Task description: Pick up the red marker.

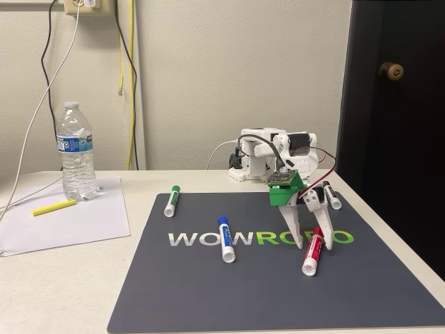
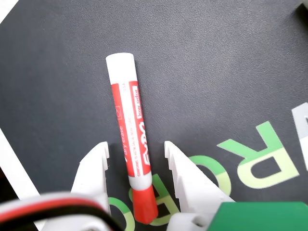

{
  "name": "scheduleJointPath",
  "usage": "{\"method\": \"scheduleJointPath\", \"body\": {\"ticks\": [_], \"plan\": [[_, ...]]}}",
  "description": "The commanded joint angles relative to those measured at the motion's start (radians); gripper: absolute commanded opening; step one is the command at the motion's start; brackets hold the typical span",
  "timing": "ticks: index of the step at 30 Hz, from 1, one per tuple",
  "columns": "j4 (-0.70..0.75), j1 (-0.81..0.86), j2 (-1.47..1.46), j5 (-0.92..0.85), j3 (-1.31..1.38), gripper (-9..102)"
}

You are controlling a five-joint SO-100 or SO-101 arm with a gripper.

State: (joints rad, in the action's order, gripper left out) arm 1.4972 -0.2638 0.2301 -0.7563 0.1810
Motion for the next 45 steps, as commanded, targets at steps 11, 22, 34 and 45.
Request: {"method": "scheduleJointPath", "body": {"ticks": [11,22,34,45], "plan": [[-0.028,-0.015,0.0,-0.012,0.031,4],[-0.015,-0.011,0.006,-0.008,0.04,2],[0.044,0.006,0.124,0.106,0.048,2],[0.252,0.04,0.569,0.522,-0.061,2]]}}
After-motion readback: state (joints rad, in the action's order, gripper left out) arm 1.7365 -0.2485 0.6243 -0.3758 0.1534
